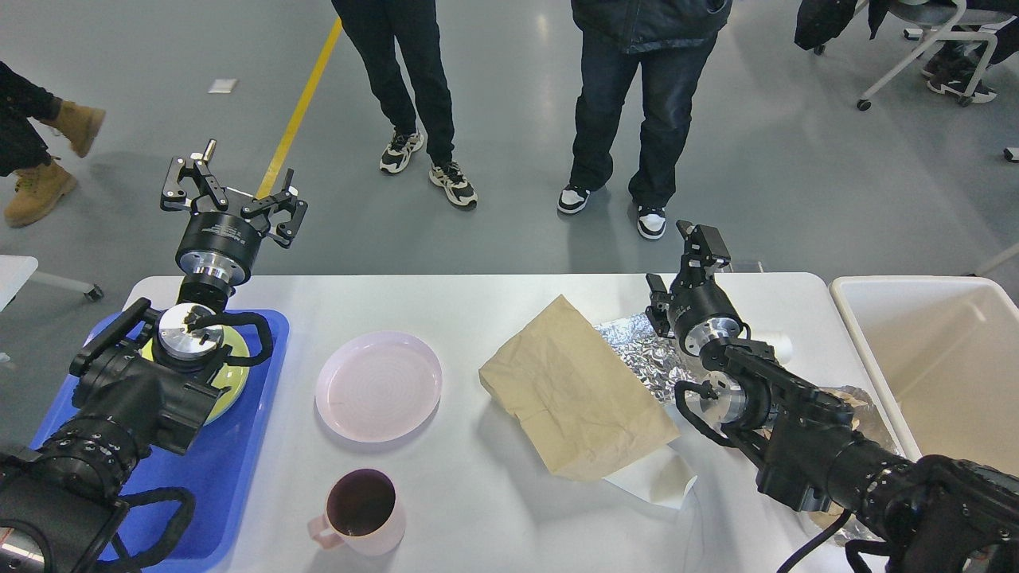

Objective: Tidy desktop
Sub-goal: 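Lift the left gripper away from the blue tray and raise it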

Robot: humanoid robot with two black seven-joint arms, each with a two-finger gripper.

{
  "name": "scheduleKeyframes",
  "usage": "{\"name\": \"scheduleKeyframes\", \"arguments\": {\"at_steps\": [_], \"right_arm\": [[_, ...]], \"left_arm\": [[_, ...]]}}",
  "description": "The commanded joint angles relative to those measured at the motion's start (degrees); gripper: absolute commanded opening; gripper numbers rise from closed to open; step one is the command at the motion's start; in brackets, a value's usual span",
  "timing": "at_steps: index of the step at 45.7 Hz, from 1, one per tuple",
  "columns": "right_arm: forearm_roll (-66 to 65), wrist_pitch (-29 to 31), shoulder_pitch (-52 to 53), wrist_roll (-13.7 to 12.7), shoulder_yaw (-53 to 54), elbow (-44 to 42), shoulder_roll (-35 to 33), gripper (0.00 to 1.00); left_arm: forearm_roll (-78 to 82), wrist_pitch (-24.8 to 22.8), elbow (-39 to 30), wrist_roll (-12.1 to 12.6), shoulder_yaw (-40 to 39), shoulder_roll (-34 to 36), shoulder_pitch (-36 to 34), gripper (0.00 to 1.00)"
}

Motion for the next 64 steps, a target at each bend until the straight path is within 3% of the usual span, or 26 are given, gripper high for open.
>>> {"name": "scheduleKeyframes", "arguments": {"at_steps": [1, 14, 20, 30, 38, 49, 56, 64], "right_arm": [[-0.02, -0.04, 0.00, 0.00, 0.00, 0.00, 0.00, 1.00], [-0.02, -0.04, 0.00, 0.00, 0.00, 0.00, 0.00, 1.00], [-0.02, -0.04, 0.00, 0.00, 0.00, 0.00, 0.00, 1.00], [-0.02, 0.05, 0.00, 0.00, 0.00, 0.00, 0.00, 1.00], [-0.02, -0.04, 0.00, 0.00, 0.00, 0.00, 0.00, 1.00], [-0.02, -0.04, 0.00, 0.00, 0.00, 0.00, 0.00, 1.00], [-0.02, 0.05, 0.00, 0.00, 0.00, 0.00, 0.00, 1.00], [-0.02, -0.04, 0.00, 0.00, 0.00, 0.00, 0.00, 1.00]], "left_arm": [[-0.12, 0.05, -0.02, -0.10, -0.05, -2.01, 0.09, 0.96], [-0.38, 1.28, 0.16, -0.98, 1.01, -2.11, -0.35, 0.96], [0.41, 1.19, 0.69, -0.01, 1.71, -0.18, -0.79, 0.96], [0.58, 0.67, 0.69, 1.13, 11.89, 5.18, -0.88, 0.96], [0.67, 0.40, 0.60, 2.54, 29.90, 10.28, -3.60, 0.96], [0.94, 0.75, 0.60, 2.72, 65.23, 12.57, -15.81, 0.96], [1.29, 0.40, 0.42, 2.89, 78.60, 12.40, -22.05, 0.96], [3.39, -4.95, 0.33, 2.89, 95.56, 11.78, -30.22, 0.96]]}}
